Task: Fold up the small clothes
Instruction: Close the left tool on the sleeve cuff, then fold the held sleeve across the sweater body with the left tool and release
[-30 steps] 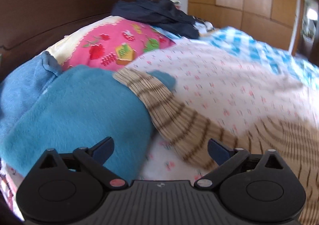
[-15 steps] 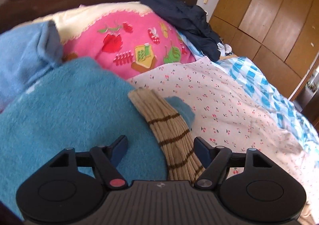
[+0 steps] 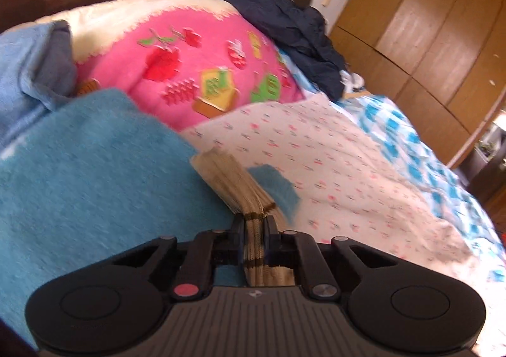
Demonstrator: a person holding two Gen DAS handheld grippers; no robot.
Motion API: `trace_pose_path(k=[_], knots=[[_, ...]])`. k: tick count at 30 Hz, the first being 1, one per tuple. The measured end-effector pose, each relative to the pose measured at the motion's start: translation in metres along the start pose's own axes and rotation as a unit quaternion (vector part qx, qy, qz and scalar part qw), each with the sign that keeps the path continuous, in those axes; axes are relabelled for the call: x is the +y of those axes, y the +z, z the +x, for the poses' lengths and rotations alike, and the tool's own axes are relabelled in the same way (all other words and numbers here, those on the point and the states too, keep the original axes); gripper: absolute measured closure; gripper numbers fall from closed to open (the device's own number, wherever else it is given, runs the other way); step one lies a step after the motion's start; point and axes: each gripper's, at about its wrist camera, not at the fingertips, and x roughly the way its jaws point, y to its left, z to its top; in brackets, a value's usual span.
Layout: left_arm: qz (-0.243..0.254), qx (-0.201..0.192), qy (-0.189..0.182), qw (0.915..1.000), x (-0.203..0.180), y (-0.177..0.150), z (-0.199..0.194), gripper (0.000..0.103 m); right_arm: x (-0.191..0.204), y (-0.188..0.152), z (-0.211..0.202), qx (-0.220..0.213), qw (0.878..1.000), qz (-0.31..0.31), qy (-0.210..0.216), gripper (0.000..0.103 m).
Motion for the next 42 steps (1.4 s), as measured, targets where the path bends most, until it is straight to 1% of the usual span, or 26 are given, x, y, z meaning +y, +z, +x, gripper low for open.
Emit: trace_pose_path(k=[3, 5, 6, 7, 8, 9, 10, 11, 12, 13, 14, 16, 19, 21, 23, 26, 29, 31, 35, 38, 41, 42], knots=[[0.037, 0.013, -0.049, 0.998, -0.031, -0.012, -0.012, 0.089, -0.005, 0.001, -0.004, -0.004, 1.0, 0.017, 0.004, 0.068], [0.064, 0.034, -0.1, 0.9924, -0.062, -0.027, -0.023, 0.089, -0.01, 0.002, -0.007, -0.006, 0.999, 0.033, 0.004, 0.068], [0.078, 0.045, -0.131, 0.9872, -0.079, -0.038, -0.03, 0.089, -0.013, 0.003, -0.01, -0.008, 0.999, 0.041, 0.002, 0.068], [0.093, 0.057, -0.168, 0.9797, -0.096, -0.051, -0.039, 0.089, -0.016, 0.003, -0.012, -0.01, 0.999, 0.048, 0.001, 0.068], [0.111, 0.071, -0.206, 0.9697, -0.113, -0.067, -0.048, 0.089, -0.019, 0.003, -0.014, -0.012, 0.998, 0.056, -0.003, 0.068], [0.133, 0.085, -0.239, 0.9582, -0.13, -0.084, -0.057, 0.089, -0.023, 0.003, -0.017, -0.014, 0.998, 0.063, -0.007, 0.068], [0.155, 0.098, -0.264, 0.9468, -0.146, -0.104, -0.065, 0.088, -0.027, 0.002, -0.019, -0.014, 0.997, 0.069, -0.01, 0.068], [0.178, 0.113, -0.278, 0.9371, -0.159, -0.123, -0.07, 0.086, -0.031, 0.002, -0.02, -0.013, 0.997, 0.078, -0.011, 0.067], [0.206, 0.127, -0.284, 0.9277, -0.171, -0.143, -0.074, 0.077, -0.036, 0.001, -0.022, -0.012, 0.996, 0.087, -0.014, 0.067], [0.236, 0.137, -0.281, 0.9201, -0.181, -0.163, -0.075, 0.072, -0.04, 0.0, -0.024, -0.01, 0.995, 0.095, -0.016, 0.067], [0.259, 0.146, -0.27, 0.9158, -0.187, -0.18, -0.076, 0.065, -0.044, 0.0, -0.027, -0.009, 0.995, 0.101, -0.018, 0.067], [0.277, 0.163, -0.242, 0.9154, -0.186, -0.205, -0.074, 0.064, -0.05, -0.003, -0.032, -0.01, 0.993, 0.114, -0.018, 0.066], [0.267, 0.177, -0.228, 0.9194, -0.168, -0.215, -0.078, 0.063, -0.054, -0.004, -0.036, -0.014, 0.992, 0.122, -0.014, 0.065], [0.267, 0.161, -0.214, 0.9255, -0.156, -0.211, -0.086, 0.059, -0.053, -0.002, -0.034, -0.014, 0.992, 0.129, -0.007, 0.063], [0.262, 0.139, -0.201, 0.9337, -0.143, -0.203, -0.091, 0.056, -0.049, 0.002, -0.029, -0.011, 0.99, 0.14, 0.007, 0.063], [0.239, 0.119, -0.183, 0.9463, -0.126, -0.195, -0.091, 0.055, -0.04, 0.011, -0.019, -0.008, 0.988, 0.151, 0.026, 0.063], [0.214, 0.112, -0.178, 0.9539, -0.118, -0.186, -0.085, 0.055, -0.034, 0.019, -0.007, 0.001, 0.983, 0.175, 0.049, 0.063], [0.206, 0.108, -0.181, 0.9557, -0.115, -0.186, -0.084, 0.055, -0.033, 0.022, 0.002, 0.011, 0.978, 0.198, 0.061, 0.063], [0.201, 0.105, -0.183, 0.9567, -0.114, -0.186, -0.082, 0.054, -0.04, 0.022, 0.015, 0.021, 0.966, 0.249, 0.061, 0.063], [0.203, 0.105, -0.188, 0.9552, -0.116, -0.187, -0.083, 0.054, -0.046, 0.021, 0.019, 0.02, 0.954, 0.291, 0.072, 0.063], [0.21, 0.105, -0.193, 0.9525, -0.118, -0.188, -0.083, 0.054, -0.047, 0.022, 0.023, 0.015, 0.949, 0.306, 0.076, 0.063], [0.212, 0.105, -0.194, 0.9519, -0.119, -0.188, -0.083, 0.054, -0.047, 0.022, 0.026, 0.014, 0.948, 0.31, 0.075, 0.065]])
